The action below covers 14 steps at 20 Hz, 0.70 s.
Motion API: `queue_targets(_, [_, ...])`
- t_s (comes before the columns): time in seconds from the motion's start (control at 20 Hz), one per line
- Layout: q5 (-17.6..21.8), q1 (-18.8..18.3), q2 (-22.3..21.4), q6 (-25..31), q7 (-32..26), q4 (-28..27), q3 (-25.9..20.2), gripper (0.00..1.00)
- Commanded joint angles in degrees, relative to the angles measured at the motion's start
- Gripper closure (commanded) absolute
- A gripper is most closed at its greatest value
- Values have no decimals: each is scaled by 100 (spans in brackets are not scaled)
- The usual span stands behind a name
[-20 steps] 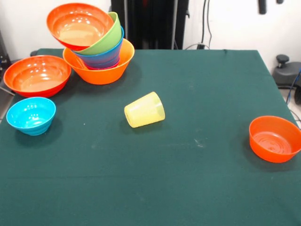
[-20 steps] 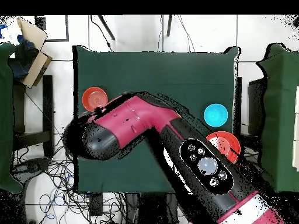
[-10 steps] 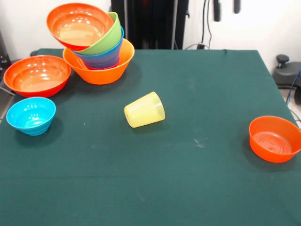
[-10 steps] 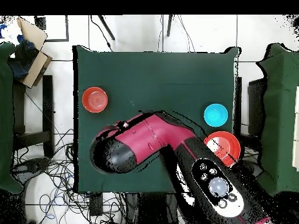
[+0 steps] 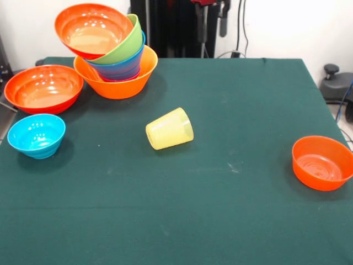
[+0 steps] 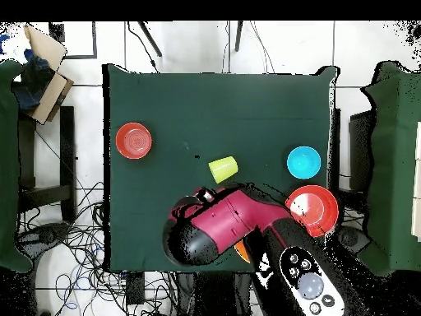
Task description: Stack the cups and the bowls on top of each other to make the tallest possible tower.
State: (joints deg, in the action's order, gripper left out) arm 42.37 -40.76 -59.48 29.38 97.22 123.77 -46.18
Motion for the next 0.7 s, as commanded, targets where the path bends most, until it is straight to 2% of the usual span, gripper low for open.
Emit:
queue_targets(0.05, [992,507,470,-580,971,369,974,0])
queue_targets(0.15, [1064,827,322,-621,1480,273,1392,0])
queue_targets(0.35, [617,1442,-257,-122,2623,142,2242,0])
queue_targets(0.45, [305,1602,-440,-52,2890,96,2496,0])
queue_targets(0.7, [-534,1633,-715,75,3089,11,2752,0])
